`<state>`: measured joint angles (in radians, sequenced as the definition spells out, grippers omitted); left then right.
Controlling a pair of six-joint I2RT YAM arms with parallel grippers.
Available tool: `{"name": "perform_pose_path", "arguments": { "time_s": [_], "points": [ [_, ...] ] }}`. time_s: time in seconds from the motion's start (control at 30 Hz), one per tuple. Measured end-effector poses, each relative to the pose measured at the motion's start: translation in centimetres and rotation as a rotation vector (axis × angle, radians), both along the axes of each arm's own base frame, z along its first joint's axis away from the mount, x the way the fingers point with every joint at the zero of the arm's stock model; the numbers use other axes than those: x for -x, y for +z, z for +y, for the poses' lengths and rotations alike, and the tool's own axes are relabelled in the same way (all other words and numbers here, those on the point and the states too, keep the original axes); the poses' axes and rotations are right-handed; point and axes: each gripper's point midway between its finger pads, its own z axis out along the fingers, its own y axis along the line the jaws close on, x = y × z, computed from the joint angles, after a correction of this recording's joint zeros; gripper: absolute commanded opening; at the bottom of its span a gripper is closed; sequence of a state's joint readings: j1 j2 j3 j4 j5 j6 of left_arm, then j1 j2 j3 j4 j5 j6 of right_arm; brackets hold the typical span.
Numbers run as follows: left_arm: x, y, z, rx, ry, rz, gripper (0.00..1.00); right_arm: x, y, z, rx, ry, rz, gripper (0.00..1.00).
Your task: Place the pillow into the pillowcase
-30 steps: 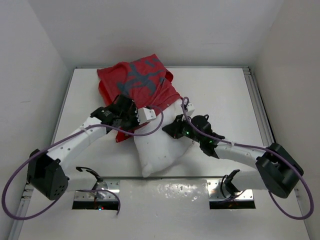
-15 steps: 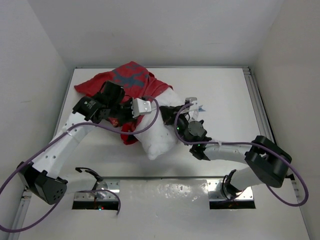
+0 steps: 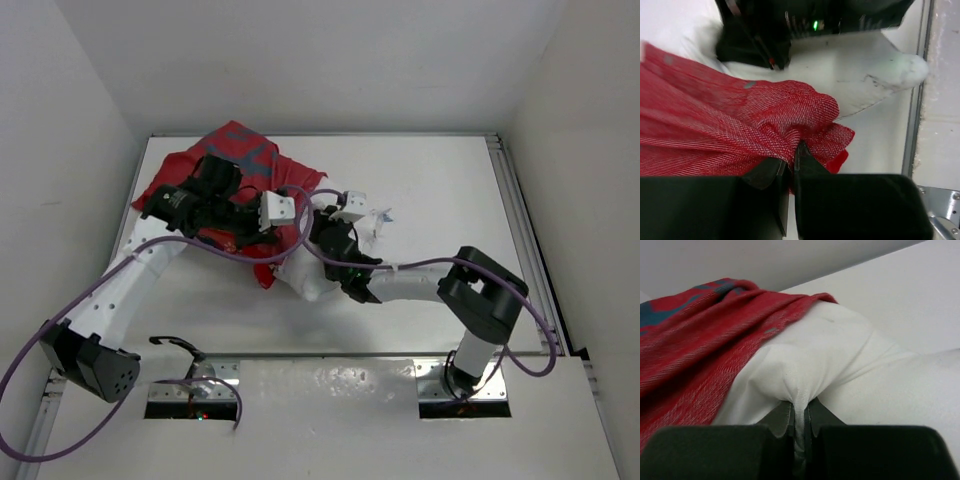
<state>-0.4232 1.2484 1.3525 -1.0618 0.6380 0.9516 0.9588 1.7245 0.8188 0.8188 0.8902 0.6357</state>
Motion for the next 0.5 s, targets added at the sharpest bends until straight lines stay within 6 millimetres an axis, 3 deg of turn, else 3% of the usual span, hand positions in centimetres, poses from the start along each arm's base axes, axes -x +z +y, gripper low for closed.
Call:
{"name": "perform_pose_path", "arguments": {
  "time_s": [0.13,0.23,0.3,0.37,0.4,0.43,0.47,0.5],
  "points": [
    [-0.3,3.8,0.3,0.015,-0.006,-0.104,0.0,-1.6,-1.2,0.3,-0.027,-0.022,0.055,0.0],
    [0.4,3.7,1.5,-0.014,0.014,-0.162,0.0,-2.1,-1.8,0.9,-0.043,0.016,0.092,0.0],
    [1.4,1.6,2.7,-0.05,0.037,-0.159,0.06,-1.7,-2.0,1.6,-0.042,0.072,0.108,0.56],
    [2.4,-1.5,3.9,-0.1,0.063,-0.127,0.22,-0.3,-2.2,2.0,-0.015,0.153,0.126,0.98],
    [2.8,-2.8,4.5,-0.126,0.075,-0.108,0.4,0.6,-2.5,1.8,0.012,0.2,0.141,0.99],
    [3.1,-4.1,5.1,-0.158,0.084,-0.088,0.5,1.5,-2.6,1.6,0.041,0.244,0.157,0.99],
    [3.3,-5.0,5.6,-0.185,0.099,-0.072,0.82,2.4,-2.5,1.5,0.068,0.297,0.174,0.99],
    [3.3,-5.5,6.1,-0.214,0.109,-0.069,0.96,3.0,-2.1,1.3,0.087,0.341,0.192,0.99]
  ]
}}
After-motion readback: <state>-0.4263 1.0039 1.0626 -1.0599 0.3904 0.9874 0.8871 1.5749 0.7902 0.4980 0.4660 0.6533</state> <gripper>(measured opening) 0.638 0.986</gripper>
